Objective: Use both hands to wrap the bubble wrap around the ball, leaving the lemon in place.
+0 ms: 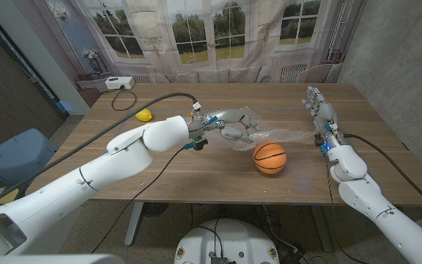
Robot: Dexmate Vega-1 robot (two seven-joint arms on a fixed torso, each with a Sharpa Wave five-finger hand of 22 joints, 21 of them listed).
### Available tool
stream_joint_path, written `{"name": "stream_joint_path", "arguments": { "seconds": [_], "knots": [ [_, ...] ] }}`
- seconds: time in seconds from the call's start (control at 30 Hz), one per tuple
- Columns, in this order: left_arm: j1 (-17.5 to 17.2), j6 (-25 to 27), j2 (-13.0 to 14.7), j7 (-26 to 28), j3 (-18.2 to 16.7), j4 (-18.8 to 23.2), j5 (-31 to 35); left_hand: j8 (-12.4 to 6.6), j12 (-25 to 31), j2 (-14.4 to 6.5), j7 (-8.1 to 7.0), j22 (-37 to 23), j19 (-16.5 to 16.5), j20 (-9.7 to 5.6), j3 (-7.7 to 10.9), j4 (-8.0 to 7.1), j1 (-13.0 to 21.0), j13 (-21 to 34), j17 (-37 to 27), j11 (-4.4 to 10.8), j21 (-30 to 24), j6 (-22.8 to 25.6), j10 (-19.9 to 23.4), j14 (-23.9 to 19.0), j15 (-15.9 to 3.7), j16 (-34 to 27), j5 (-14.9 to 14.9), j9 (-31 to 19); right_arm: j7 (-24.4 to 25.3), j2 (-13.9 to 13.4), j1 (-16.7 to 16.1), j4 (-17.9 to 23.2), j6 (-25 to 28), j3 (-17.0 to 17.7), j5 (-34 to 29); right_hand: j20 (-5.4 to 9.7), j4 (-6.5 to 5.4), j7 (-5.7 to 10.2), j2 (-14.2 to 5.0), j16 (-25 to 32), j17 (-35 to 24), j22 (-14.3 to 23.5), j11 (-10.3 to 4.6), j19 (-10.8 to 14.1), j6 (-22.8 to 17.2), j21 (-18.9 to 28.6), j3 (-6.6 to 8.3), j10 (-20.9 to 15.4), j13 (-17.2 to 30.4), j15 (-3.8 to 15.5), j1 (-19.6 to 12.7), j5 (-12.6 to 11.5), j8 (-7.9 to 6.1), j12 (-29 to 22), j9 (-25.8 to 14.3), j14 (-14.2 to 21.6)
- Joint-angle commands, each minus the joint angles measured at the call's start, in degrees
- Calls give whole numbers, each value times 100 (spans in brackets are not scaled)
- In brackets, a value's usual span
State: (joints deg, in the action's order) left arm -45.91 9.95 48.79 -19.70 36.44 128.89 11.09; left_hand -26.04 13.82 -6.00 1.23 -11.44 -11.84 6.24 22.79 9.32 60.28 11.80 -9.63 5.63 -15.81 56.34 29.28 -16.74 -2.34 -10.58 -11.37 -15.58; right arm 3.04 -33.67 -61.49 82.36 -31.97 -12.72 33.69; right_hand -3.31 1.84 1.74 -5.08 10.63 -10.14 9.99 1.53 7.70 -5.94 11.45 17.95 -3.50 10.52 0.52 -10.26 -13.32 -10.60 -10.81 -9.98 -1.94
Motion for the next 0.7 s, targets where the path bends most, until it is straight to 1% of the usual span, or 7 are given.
{"name": "stream_joint_path", "arguments": {
  "seconds": [0.03, 0.1, 0.2, 0.27, 0.33, 0.47, 0.7],
  "knots": [
    [598, 500, 111, -939, 374, 183, -62, 354, -137, 174, 3, -17, 99, 119, -239, -111, -305, 17, -28, -133, 59, -673, -314, 208, 15, 34, -16, 50, -23, 28, -62, 0, -115, 42, 17, -20, 28, 11, 26, 24, -10, 30, -14, 58, -21, 28, 8, -29, 16, -6, -10, -20, -6, -28, -35, 20],
    [678, 536, 101, -1068, 404, 146, -150, 615, -171, 295, -51, -16, 171, 172, -433, -198, -596, 25, -40, -183, 96, -1129, -468, 308, 86, 25, 44, 97, -25, 27, -61, -2, -106, 44, 20, -21, 29, 13, 27, 23, -10, 30, -6, 60, -19, 29, 8, -30, 16, -3, -9, -20, -6, -29, -35, 18],
    [797, 582, 82, -1238, 457, 87, -266, 1393, -234, 501, -279, -22, 335, 289, -839, -373, -1283, 40, -60, -367, 179, -2502, -1006, 575, 257, 7, 134, 260, -47, 31, -47, -21, -96, 41, 36, -20, 30, 9, 27, 23, -11, 30, -8, 61, -18, 28, 7, -32, 16, -6, -7, -19, -6, -29, -35, 19],
    [824, 549, 62, -1277, 443, 11, -421, 1633, -246, 646, -338, -24, 375, 321, -1050, -473, -1637, 45, -73, -465, 202, -3277, -1245, 718, 372, 13, 91, 340, -63, 36, -29, -42, -96, 37, 41, -21, 30, 10, 27, 23, -11, 30, -6, 60, -19, 28, 7, -31, 16, -5, -5, -19, -6, -28, -35, 19],
    [827, 507, 36, -1291, 404, -77, -630, 1666, -271, 793, -363, -31, 493, 378, -1276, -600, -2020, 51, -89, -611, 247, -4081, -1568, 881, 468, 16, 25, 413, -79, 47, -13, -66, -103, 33, 51, -20, 30, 10, 28, 22, -12, 30, -11, 59, -15, 27, 6, -34, 16, -6, -4, -18, -5, -30, -35, 17],
    [766, 308, 17, -1157, 309, -226, -947, 1660, -307, 910, -434, -41, 675, 444, -1511, -761, -2413, 56, -109, -768, 305, -4828, -2026, 1101, 633, 19, -62, 464, -109, 65, 18, -113, -109, 24, 70, -24, 28, 9, 29, 23, -15, 30, -25, 56, -14, 26, 3, -34, 16, -2, 6, -16, -5, -29, -35, 17],
    [494, -498, -183, -826, -24, -744, -1950, 1631, -307, 987, -660, -46, 748, 405, -1680, -878, -2676, 57, -119, -882, 315, -5200, -2342, 1270, 673, 14, -133, 486, -139, 70, 66, -157, -95, 10, 81, -24, 24, 9, 30, 25, -18, 30, -9, 59, -14, 26, -3, -30, 16, -10, 19, -13, -6, -27, -36, 23]
  ]
}}
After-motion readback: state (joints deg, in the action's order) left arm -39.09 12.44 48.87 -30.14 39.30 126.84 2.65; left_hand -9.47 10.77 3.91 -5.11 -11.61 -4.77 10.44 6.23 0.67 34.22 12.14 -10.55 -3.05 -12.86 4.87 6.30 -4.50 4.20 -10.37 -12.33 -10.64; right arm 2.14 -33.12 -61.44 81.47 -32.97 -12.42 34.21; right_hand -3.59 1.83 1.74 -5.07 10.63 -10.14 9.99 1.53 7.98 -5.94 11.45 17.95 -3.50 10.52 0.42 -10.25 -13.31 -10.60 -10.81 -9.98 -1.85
